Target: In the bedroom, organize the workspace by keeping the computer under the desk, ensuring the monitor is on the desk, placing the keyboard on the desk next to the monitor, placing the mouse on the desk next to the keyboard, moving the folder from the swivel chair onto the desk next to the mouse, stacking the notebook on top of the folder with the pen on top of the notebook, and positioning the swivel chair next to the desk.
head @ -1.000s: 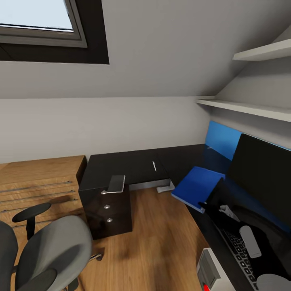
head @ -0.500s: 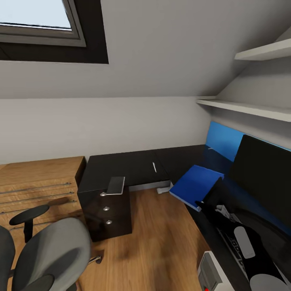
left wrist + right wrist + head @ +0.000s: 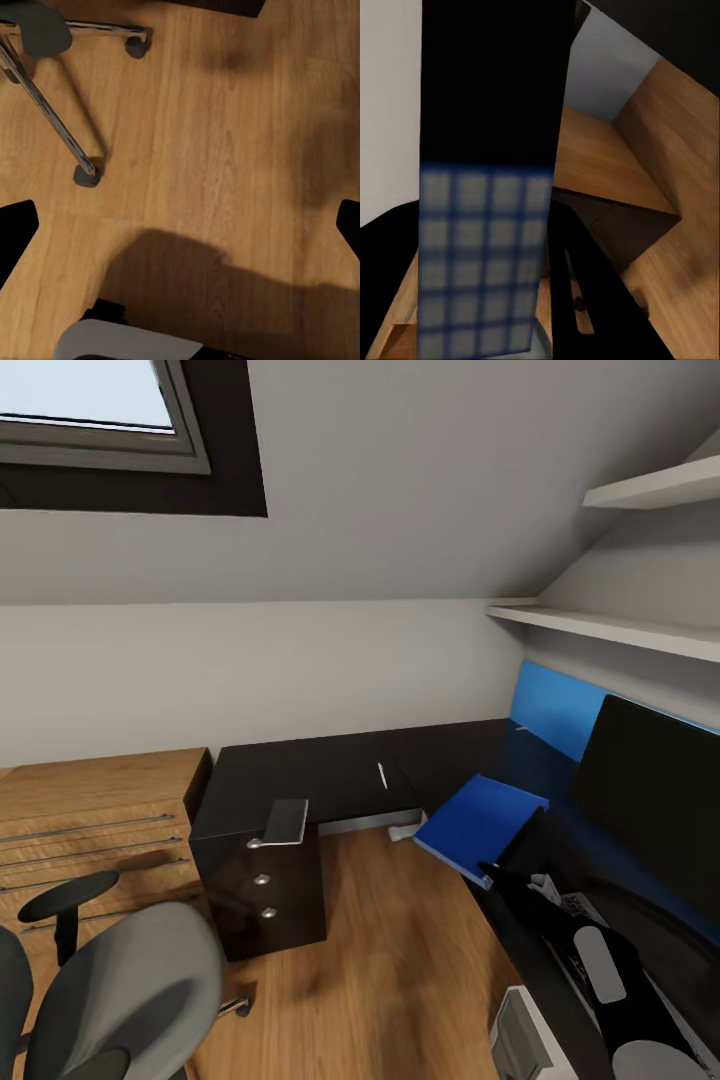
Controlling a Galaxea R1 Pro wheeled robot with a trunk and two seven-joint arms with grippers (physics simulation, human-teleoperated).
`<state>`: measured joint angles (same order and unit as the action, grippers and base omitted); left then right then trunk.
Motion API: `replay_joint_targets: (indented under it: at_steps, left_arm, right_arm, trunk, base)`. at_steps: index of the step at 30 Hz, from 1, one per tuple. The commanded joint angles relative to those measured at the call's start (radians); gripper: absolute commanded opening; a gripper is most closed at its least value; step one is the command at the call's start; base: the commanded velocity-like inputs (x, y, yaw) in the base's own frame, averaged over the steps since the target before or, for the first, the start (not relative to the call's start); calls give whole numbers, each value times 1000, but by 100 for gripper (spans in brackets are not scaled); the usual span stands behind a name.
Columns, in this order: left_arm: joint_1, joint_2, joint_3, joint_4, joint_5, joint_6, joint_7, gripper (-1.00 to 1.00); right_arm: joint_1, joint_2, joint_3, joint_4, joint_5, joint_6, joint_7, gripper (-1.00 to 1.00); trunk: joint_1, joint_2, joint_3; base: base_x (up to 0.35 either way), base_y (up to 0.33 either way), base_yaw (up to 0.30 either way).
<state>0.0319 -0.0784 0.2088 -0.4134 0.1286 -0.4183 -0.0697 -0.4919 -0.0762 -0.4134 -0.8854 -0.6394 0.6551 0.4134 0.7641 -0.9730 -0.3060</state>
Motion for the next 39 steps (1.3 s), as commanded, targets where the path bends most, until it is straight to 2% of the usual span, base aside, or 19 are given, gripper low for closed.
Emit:
replay_joint_targets:
  at_steps: [1,9,13,19,29,39]
  left_arm:
    - [0,-1,2,-2,10,0,-7,100]
    - [0,-2,0,-4,9,0,-7,100]
    - [0,-2,0,-4,11,0,-8,100]
    - [0,-1,0,-4,10,0,-9,100]
    - [0,-1,0,-4,11,1,-7,100]
    - [0,-1,0,-4,12,1,-7,100]
  right_arm:
    - [-1,4,3,-6,3,2,-4,-100]
    - [-1,10,49,-26,42,-7,-13,-100]
    - [-1,10,70,-28,21,-4,-2,-100]
    - [-1,10,70,-28,-12,-3,2,-100]
    - [-1,6,67,-27,-63,-3,2,-100]
    - [-1,4,62,-26,-65,2,3,-100]
  trunk:
    - [0,-1,-1]
    - [0,-1,-1]
    - [0,-1,-1]
    - [0,-1,-1]
    - [0,-1,-1]
    - [0,-1,-1]
  base:
    - [0,0,0]
    - [6,0,0]
    - [155,0,0]
    - [255,0,-33]
    - [33,0,-223]
    - [3,0,-57]
